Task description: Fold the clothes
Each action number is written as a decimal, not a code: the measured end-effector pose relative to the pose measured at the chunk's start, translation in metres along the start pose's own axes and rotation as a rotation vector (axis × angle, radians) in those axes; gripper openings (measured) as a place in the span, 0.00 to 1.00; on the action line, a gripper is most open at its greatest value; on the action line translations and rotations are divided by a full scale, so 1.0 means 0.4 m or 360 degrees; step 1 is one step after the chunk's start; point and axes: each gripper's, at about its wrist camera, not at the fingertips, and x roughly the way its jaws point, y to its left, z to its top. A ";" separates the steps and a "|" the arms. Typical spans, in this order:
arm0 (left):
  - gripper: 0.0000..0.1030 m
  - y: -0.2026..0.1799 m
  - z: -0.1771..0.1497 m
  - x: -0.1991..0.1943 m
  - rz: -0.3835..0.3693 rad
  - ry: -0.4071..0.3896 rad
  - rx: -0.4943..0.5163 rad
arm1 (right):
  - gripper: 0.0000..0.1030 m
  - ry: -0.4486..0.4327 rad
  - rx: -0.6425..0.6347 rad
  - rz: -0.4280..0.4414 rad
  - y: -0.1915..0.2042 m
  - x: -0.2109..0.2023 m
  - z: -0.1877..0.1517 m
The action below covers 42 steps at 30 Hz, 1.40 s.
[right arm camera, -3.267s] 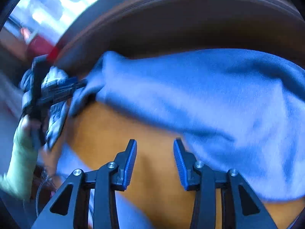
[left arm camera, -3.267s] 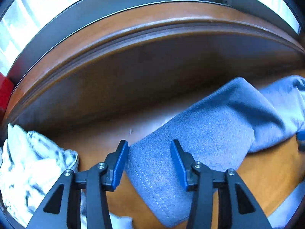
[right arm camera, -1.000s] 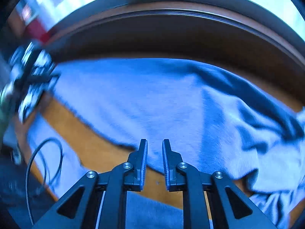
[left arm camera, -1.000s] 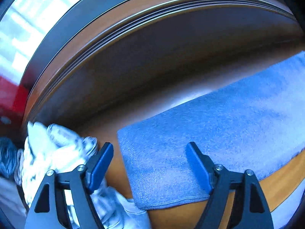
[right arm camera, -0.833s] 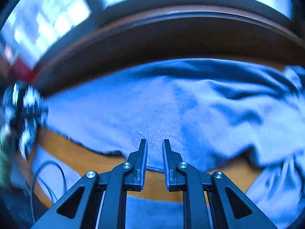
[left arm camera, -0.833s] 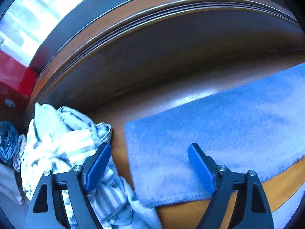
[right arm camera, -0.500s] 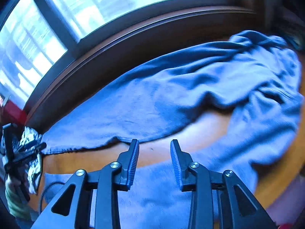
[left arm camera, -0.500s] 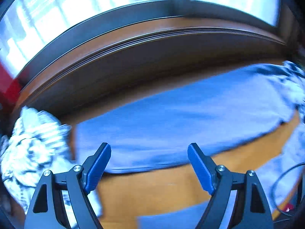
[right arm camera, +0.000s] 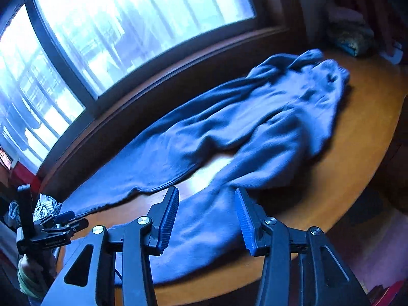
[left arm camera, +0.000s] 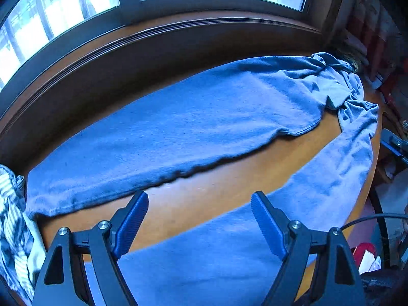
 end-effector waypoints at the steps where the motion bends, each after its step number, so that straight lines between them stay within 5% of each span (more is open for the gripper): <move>1: 0.80 -0.008 0.019 -0.031 0.0013 -0.0003 -0.0022 | 0.45 -0.0011 0.0002 0.0001 -0.029 -0.015 0.005; 5: 0.80 0.003 0.024 -0.073 -0.0064 0.0017 -0.0179 | 0.45 -0.0045 -0.0008 0.0015 -0.142 -0.075 0.022; 17: 0.80 -0.271 0.053 -0.059 -0.0059 -0.0012 -0.0293 | 0.46 0.0005 -0.0172 0.0040 -0.372 -0.118 0.099; 28: 0.80 -0.399 0.167 -0.032 -0.0036 -0.0070 -0.0093 | 0.46 0.0086 -0.0323 0.0121 -0.334 -0.028 0.174; 42: 0.80 -0.423 0.237 0.024 -0.0115 -0.0072 -0.0164 | 0.46 0.0143 -0.0391 0.0047 -0.399 0.081 0.314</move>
